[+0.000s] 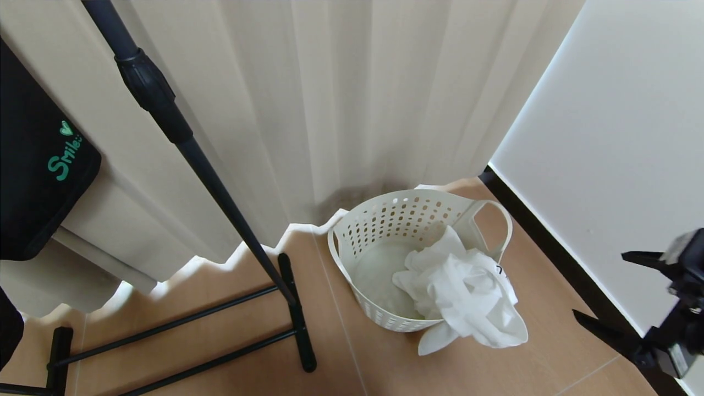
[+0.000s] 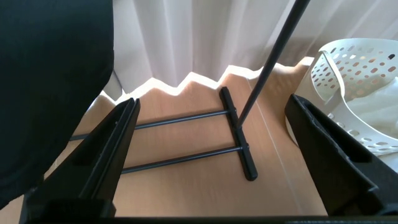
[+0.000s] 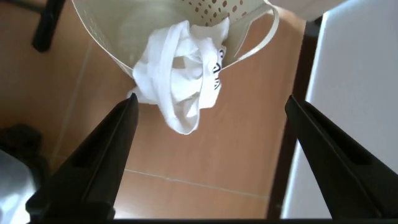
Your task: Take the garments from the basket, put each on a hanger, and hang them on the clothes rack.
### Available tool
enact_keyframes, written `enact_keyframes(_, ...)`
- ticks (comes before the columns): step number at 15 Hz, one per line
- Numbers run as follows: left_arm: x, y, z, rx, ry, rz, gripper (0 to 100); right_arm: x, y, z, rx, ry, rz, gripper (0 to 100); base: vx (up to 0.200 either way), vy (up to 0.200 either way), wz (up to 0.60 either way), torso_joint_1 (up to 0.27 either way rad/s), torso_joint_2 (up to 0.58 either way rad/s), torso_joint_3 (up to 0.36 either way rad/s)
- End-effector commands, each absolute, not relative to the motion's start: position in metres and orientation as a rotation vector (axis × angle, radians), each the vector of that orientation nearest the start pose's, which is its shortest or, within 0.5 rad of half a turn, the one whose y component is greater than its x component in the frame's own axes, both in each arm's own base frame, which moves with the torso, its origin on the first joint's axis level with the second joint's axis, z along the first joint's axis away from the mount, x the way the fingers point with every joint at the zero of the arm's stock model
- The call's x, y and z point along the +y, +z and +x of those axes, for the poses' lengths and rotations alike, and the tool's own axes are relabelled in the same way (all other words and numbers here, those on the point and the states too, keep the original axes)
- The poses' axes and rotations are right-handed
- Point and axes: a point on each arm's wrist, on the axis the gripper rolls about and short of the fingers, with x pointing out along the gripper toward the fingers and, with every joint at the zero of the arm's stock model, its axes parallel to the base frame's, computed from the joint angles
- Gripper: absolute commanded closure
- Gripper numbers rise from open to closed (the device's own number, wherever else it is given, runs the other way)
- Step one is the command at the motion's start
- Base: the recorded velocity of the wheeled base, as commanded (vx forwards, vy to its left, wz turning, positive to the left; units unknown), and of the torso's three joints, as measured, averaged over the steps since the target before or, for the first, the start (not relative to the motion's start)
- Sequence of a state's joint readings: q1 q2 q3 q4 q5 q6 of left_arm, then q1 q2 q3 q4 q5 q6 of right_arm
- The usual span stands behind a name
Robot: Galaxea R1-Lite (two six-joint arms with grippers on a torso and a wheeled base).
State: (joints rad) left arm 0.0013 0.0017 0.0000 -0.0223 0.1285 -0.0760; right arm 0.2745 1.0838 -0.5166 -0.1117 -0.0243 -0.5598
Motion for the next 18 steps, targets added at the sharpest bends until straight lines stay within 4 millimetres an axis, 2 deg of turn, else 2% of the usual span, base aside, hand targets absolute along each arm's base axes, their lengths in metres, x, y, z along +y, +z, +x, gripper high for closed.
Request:
enact_keyframes(1,0.003,0.078,-0.023,-0.025,0.13,-0.078,0,0.076,0.179,0.196,0.47,0.459,-0.866,0,0.0,0.0,0.0,0.0,0.0,0.0)
enact_keyframes(4,0.003,0.078,-0.023,-0.025,0.13,-0.078,0,0.104,0.167,0.235,0.537,0.425,-0.991,0,0.0,0.0,0.0,0.0,0.0,0.0)
enact_keyframes(6,0.003,0.078,-0.023,-0.025,0.13,-0.078,0,0.121,0.151,0.277,0.591,0.398,-1.015,0,0.0,0.0,0.0,0.0,0.0,0.0)
enact_keyframes(7,0.003,0.078,-0.023,-0.025,0.13,-0.078,0,0.124,0.144,0.291,0.615,0.376,-1.023,0,0.0,0.0,0.0,0.0,0.0,0.0)
enact_keyframes(13,0.003,0.078,-0.023,-0.025,0.13,-0.078,0,0.115,0.112,0.346,0.71,0.303,-1.014,0,0.0,0.0,0.0,0.0,0.0,0.0)
enact_keyframes(18,0.003,0.078,-0.023,-0.025,0.13,-0.078,0,0.116,0.093,0.376,0.729,0.288,-1.007,0,0.0,0.0,0.0,0.0,0.0,0.0)
